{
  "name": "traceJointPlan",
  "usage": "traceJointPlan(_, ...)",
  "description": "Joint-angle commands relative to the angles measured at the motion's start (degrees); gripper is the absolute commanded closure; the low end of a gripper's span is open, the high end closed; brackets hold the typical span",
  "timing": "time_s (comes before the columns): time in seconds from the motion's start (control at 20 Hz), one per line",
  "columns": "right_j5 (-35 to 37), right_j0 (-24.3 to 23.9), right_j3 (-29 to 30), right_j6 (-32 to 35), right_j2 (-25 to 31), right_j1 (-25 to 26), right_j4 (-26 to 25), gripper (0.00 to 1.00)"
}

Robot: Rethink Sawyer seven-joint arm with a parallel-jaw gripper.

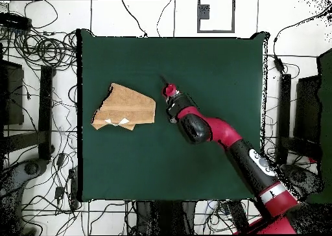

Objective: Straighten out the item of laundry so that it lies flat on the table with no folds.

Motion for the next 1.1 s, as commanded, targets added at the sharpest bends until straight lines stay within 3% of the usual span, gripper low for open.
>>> traceJointPlan(0.05, 19.3, -0.8, -3.9, -13.4, 22.4, 18.8, 8.4, 0.0)
traceJointPlan(0.15, 23.1, -0.6, -5.5, -16.7, 23.9, 20.5, 11.2, 0.0)
traceJointPlan(0.25, 23.6, 0.3, -4.6, -11.0, 20.3, 16.1, 13.7, 0.0)
traceJointPlan(0.3, 23.5, 2.0, -2.9, -3.1, 15.0, 9.6, 15.4, 0.0)
traceJointPlan(0.4, 24.3, 4.6, -0.4, 7.1, 8.8, 3.2, 18.7, 0.0)
traceJointPlan(0.6, 26.2, 11.5, -0.8, 16.4, 0.1, -3.8, 24.9, 0.0)
traceJointPlan(0.7, 27.0, 15.0, -2.5, 17.1, -4.4, -5.8, 27.0, 0.0)
traceJointPlan(0.9, 31.2, 17.2, -0.8, 17.6, -9.0, -7.0, 34.3, 0.0)
traceJointPlan(1.1, 34.6, 20.1, -2.7, 11.9, -14.6, -9.5, 35.9, 0.0)
